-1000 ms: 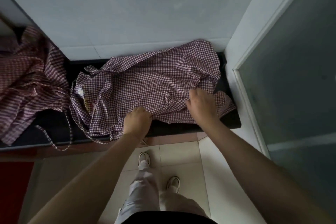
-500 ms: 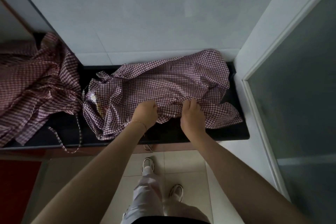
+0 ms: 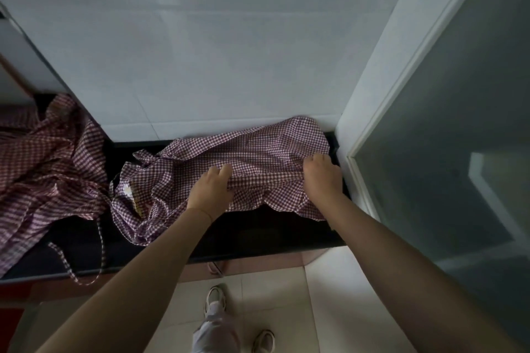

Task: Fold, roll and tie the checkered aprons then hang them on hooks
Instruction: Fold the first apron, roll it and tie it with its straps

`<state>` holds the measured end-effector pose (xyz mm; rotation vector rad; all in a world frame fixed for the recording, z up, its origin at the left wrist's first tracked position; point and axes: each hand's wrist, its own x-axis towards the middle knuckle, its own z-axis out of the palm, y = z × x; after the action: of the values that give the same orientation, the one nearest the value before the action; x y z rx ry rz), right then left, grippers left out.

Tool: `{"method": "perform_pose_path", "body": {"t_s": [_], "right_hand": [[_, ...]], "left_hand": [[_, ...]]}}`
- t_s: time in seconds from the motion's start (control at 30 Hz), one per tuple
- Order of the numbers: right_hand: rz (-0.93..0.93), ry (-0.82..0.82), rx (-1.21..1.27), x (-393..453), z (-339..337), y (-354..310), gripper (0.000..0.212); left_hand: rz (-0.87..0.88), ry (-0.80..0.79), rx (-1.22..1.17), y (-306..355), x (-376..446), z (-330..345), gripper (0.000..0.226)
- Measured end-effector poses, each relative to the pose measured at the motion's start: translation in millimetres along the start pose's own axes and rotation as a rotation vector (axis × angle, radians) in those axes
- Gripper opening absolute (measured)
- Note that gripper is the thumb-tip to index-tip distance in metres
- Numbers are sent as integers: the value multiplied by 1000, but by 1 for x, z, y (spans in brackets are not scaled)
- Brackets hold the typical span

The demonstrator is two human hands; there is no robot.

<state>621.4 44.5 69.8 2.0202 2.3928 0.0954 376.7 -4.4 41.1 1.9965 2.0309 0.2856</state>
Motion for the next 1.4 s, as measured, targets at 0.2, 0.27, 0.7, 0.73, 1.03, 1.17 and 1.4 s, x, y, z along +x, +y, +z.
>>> {"method": "perform_pose_path", "body": {"t_s": [0.2, 0.27, 0.7, 0.73, 1.03, 1.17, 1.4], "right_hand": [[206, -66, 223, 16, -25, 12, 30], [346, -97, 389, 23, -36, 12, 27], [709, -173, 1010, 43, -106, 9, 39], [694, -129, 957, 44, -113, 10, 33], [290, 251, 450, 52, -155, 13, 29], [53, -236, 238, 39, -132, 13, 31], [305, -1055, 43, 18, -129, 12, 82]], "left_hand": [[-211, 4, -99, -5, 5, -15, 11], [-423, -31, -183, -14, 6, -18, 17], [-482, 376, -687, 1, 6, -102, 28], [-412, 419, -667, 5, 8, -110, 28], [40, 672, -71, -5, 37, -156, 29], [-165, -182, 162, -4, 17, -149, 41], [-466, -896, -82, -12, -4, -140, 34]]}}
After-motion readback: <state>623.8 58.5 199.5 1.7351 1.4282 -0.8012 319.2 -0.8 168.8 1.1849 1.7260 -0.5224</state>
